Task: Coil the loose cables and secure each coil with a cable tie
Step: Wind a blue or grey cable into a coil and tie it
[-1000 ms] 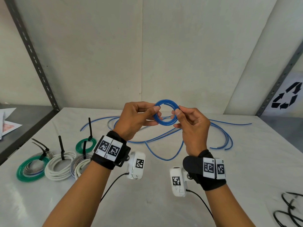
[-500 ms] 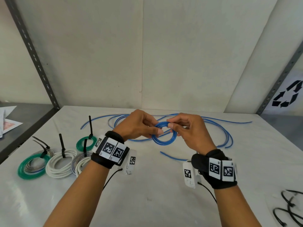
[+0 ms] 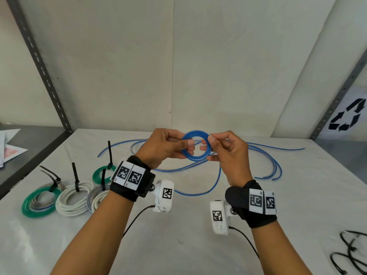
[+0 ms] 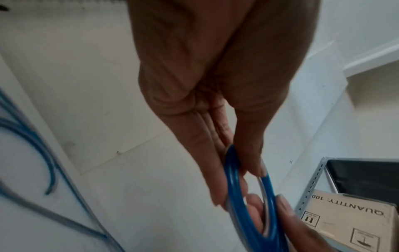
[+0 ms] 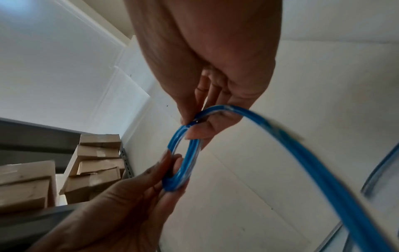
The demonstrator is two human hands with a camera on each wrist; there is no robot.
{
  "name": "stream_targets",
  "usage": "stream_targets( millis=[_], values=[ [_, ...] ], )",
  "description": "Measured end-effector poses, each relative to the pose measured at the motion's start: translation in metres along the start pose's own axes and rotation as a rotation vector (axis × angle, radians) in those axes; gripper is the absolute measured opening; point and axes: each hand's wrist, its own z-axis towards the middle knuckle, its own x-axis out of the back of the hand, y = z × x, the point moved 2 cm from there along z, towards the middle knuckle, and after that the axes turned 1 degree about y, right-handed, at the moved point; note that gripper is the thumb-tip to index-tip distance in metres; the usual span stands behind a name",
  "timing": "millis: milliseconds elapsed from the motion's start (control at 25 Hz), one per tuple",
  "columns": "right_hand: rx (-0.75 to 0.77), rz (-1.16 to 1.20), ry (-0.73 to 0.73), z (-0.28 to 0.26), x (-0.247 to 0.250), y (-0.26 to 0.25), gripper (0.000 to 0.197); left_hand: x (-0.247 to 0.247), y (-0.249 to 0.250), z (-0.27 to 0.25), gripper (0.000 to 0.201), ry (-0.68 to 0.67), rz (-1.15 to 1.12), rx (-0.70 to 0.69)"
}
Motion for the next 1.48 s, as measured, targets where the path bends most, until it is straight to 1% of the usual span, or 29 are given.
stream_targets(
  millis=[120,280,360,440,520,560,640,720,760,880,960,1040,1160,1280,1360,1480],
  values=[
    [-0.002,0.039,-0.005,-0.001,-0.004,0.0,0.019,-0.003,0.001,0.001,0.023,0.085,-0.106,-0.01],
    [0.01,0.145,0.148,-0.004,-0.013,0.003,0.013,-0.01,0.002,0.003,0.022,0.144,-0.149,-0.064],
    [0.009,0.174,0.151,-0.005,-0.016,0.004,0.015,-0.01,0.002,0.003,0.021,0.16,-0.177,-0.072],
    [0.013,0.175,0.137,-0.004,-0.016,0.003,0.017,-0.009,0.0,0.003,0.024,0.14,-0.178,-0.072],
    [0.028,0.143,0.113,-0.003,-0.011,0.002,0.014,-0.012,0.0,0.004,0.03,0.099,-0.159,-0.072],
    [0.035,0.108,0.076,-0.002,-0.01,0.002,0.011,-0.013,0.0,0.004,0.033,0.079,-0.156,-0.071],
    [0.059,-0.001,-0.036,-0.001,-0.007,0.003,0.008,-0.018,0.0,0.004,0.044,0.011,-0.152,-0.017],
    [0.095,-0.114,-0.125,-0.001,-0.005,0.003,0.008,-0.026,0.001,0.004,0.055,-0.095,-0.077,0.052],
    [0.107,-0.152,-0.151,-0.002,-0.005,0.002,0.009,-0.029,0.001,0.004,0.056,-0.121,-0.022,0.072],
    [0.117,-0.201,-0.176,-0.003,-0.007,0.0,0.01,-0.031,0.003,0.002,0.051,-0.104,0.102,0.076],
    [0.123,-0.205,-0.164,-0.004,-0.01,0.0,0.011,-0.031,0.004,0.003,0.051,-0.072,0.093,0.06],
    [0.134,-0.187,-0.114,-0.004,-0.012,0.002,0.013,-0.03,0.005,0.003,0.05,0.0,-0.017,0.047],
    [0.126,-0.107,-0.016,-0.004,-0.013,0.006,0.015,-0.02,0.008,0.004,0.045,0.156,-0.282,0.041],
    [0.066,0.011,0.017,-0.006,-0.019,0.009,0.014,-0.014,0.009,0.007,0.046,0.226,-0.525,0.043],
    [0.039,0.075,0.022,-0.008,-0.025,0.011,0.013,-0.017,0.009,0.006,0.046,0.256,-0.592,0.026],
    [0.018,0.14,0.035,-0.01,-0.032,0.011,0.017,-0.023,0.01,0.007,0.044,0.301,-0.61,-0.008]
  ],
)
